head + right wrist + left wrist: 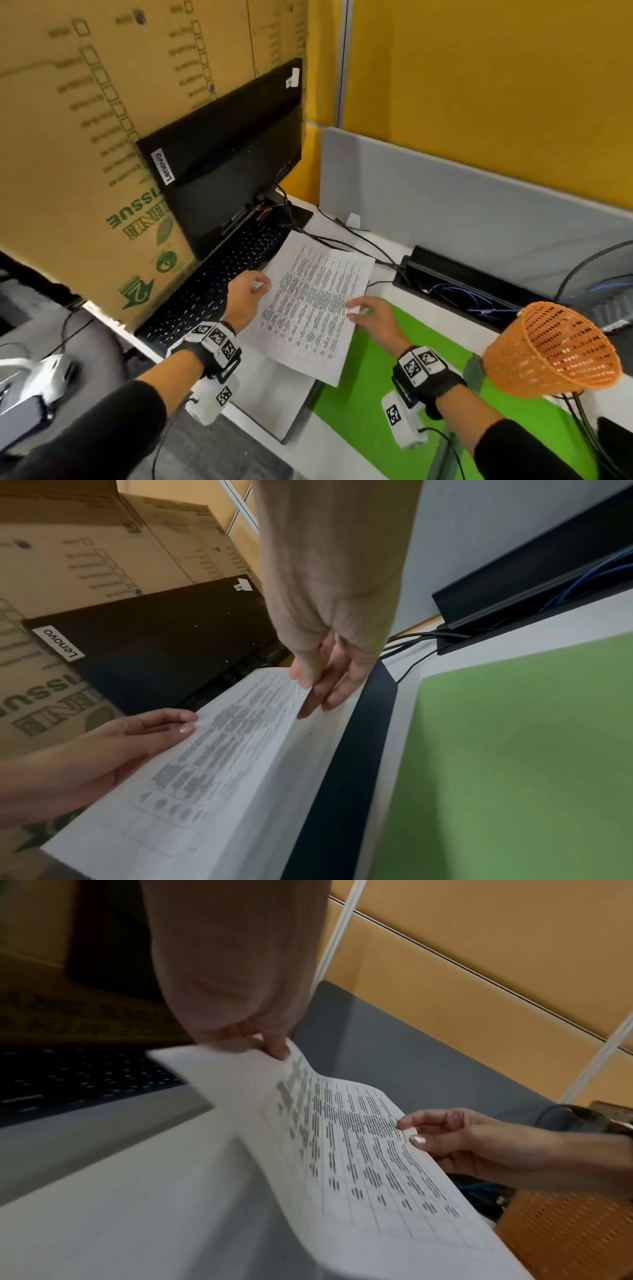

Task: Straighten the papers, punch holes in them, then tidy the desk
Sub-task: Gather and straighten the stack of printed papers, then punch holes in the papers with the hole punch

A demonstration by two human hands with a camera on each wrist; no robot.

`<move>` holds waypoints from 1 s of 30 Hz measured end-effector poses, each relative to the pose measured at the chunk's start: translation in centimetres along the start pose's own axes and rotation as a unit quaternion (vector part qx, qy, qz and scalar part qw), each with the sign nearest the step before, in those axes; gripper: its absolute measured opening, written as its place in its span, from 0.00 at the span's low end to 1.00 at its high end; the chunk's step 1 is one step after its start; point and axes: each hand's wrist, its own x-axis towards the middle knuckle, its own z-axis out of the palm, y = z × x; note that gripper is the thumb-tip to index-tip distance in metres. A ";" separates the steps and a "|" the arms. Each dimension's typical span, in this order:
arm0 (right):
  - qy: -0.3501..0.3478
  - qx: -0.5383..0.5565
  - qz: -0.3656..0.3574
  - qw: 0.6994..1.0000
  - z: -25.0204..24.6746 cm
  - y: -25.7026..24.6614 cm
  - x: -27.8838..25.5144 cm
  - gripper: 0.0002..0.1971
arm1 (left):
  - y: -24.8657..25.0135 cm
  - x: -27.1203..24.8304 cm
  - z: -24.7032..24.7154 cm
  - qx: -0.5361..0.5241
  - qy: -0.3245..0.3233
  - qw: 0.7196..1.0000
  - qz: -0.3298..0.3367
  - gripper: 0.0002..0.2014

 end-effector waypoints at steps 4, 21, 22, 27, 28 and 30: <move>-0.008 -0.020 -0.003 1.000 0.3 -1.3 -0.5 0.12 | 0.0 -0.7 -1.0 -0.077 -0.166 0.983 -0.002 0.10; 0.096 0.002 0.170 0.981 -12.7 4.8 -12.2 0.05 | 6.0 -0.5 9.5 -0.121 -0.366 0.917 0.100 0.19; 0.098 -0.057 0.210 0.971 -13.9 6.0 -14.0 0.08 | 6.2 -0.6 10.2 -0.119 -0.370 0.915 0.107 0.19; 0.121 -0.347 0.480 0.797 -16.8 11.1 -23.4 0.24 | 8.2 -1.0 13.0 -0.118 -0.389 0.903 0.141 0.19; 0.147 -0.344 0.500 0.781 -16.6 12.2 -24.8 0.29 | 8.9 -1.1 13.4 -0.118 -0.388 0.902 0.147 0.19; 0.155 -0.338 0.520 0.769 -15.8 13.9 -26.6 0.37 | 9.8 -1.2 14.2 -0.124 -0.385 0.902 0.154 0.19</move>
